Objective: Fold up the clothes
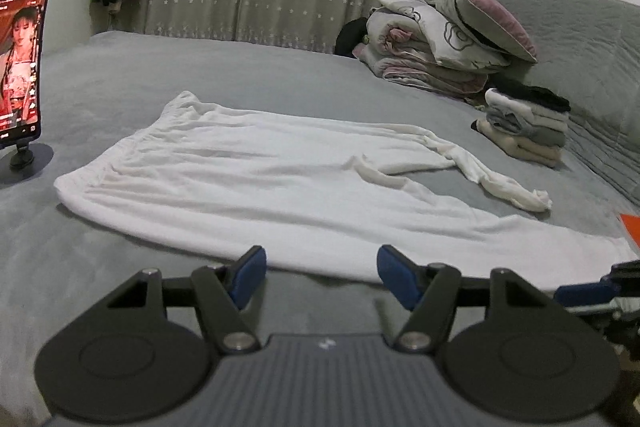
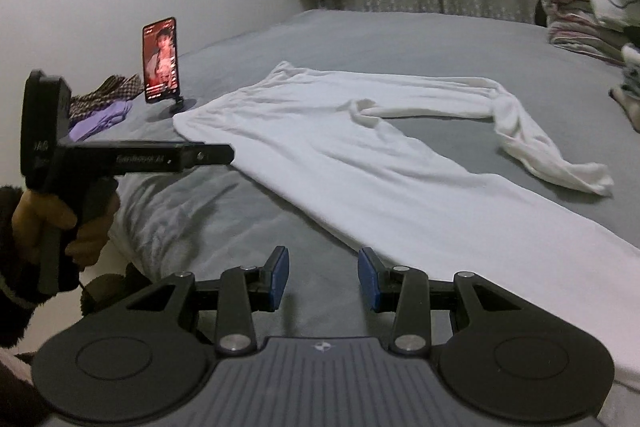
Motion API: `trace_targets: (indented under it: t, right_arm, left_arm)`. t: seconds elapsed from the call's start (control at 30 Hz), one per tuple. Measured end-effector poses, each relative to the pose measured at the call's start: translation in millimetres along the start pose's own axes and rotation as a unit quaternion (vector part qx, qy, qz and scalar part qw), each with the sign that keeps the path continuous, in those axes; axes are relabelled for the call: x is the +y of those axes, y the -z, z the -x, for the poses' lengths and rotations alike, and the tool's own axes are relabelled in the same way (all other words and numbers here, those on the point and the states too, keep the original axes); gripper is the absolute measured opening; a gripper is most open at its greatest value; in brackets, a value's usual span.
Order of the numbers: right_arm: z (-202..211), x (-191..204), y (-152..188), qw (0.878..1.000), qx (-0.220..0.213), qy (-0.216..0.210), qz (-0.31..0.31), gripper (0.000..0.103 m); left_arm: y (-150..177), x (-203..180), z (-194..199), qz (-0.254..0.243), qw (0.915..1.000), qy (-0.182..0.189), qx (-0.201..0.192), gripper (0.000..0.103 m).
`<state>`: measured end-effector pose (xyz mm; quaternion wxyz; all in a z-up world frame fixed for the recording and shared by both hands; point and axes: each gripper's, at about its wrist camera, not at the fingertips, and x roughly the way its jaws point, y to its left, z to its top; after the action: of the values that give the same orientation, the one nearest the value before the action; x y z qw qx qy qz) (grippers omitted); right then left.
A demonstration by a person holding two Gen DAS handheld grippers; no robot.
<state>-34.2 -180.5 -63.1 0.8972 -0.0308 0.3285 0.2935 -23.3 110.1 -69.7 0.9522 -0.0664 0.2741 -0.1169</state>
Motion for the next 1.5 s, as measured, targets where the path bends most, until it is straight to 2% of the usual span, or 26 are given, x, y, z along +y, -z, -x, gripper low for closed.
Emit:
trace_targets:
  t: [0.33, 0.6, 0.63, 0.7, 0.77, 0.87, 0.97, 1.13, 1.2, 1.3, 1.4, 1.5]
  right_arm:
    - [-23.1, 2.0, -12.9, 1.000, 0.024, -0.002, 0.016, 0.039]
    - [-37.7, -2.7, -20.3, 0.998, 0.041, 0.014, 0.046, 0.038]
    - [-39.9, -2.5, -20.6, 0.997, 0.043, 0.018, 0.054, 0.036]
    - [-44.3, -2.1, -21.2, 0.996, 0.048, 0.025, 0.069, 0.024]
    - [-48.1, -1.8, -21.9, 0.995, 0.052, 0.032, 0.082, 0.018]
    - [-47.4, -2.0, -23.7, 0.995, 0.053, 0.027, 0.081, 0.004]
    - [-45.8, -2.9, -25.6, 0.995, 0.053, 0.019, 0.077, 0.004]
    - [-28.6, -16.0, -31.8, 0.998, 0.038, -0.032, 0.025, 0.003]
    - [-21.8, -21.3, -34.3, 0.998, 0.031, -0.053, 0.005, 0.003]
    - [-11.5, -29.2, -38.0, 0.996, 0.022, -0.083, -0.027, 0.003]
    - [-4.5, -34.1, -42.7, 0.993, 0.013, -0.104, -0.047, 0.003]
    - [-2.6, -34.5, -47.1, 0.993, 0.008, -0.108, -0.051, 0.003]
  left_arm:
    - [-5.7, -3.6, -11.6, -0.014, 0.9999, 0.001, 0.003, 0.063]
    - [1.7, 21.9, 0.8, 0.015, 0.9994, -0.032, 0.008, 0.063]
    - [2.2, 26.9, 1.4, 0.022, 0.9990, -0.038, 0.009, 0.063]
    - [3.2, 37.1, 2.5, 0.036, 0.9981, -0.049, 0.012, 0.063]
    - [2.3, 46.2, 3.1, 0.054, 0.9972, -0.051, 0.011, 0.063]
    - [0.2, 56.0, 3.5, 0.075, 0.9957, -0.053, 0.008, 0.063]
    - [-1.6, 61.2, 4.4, 0.093, 0.9940, -0.058, 0.006, 0.063]
    - [-2.8, 71.6, 7.4, 0.134, 0.9896, -0.051, 0.006, 0.063]
    - [-1.9, 77.0, 9.9, 0.171, 0.9849, -0.025, 0.011, 0.062]
    - [0.2, 85.1, 13.7, 0.233, 0.9718, 0.028, 0.021, 0.062]
    - [8.8, 84.5, 11.0, 0.293, 0.9492, 0.108, 0.037, 0.062]
    - [22.1, 73.3, -1.3, 0.338, 0.9215, 0.184, 0.055, 0.062]
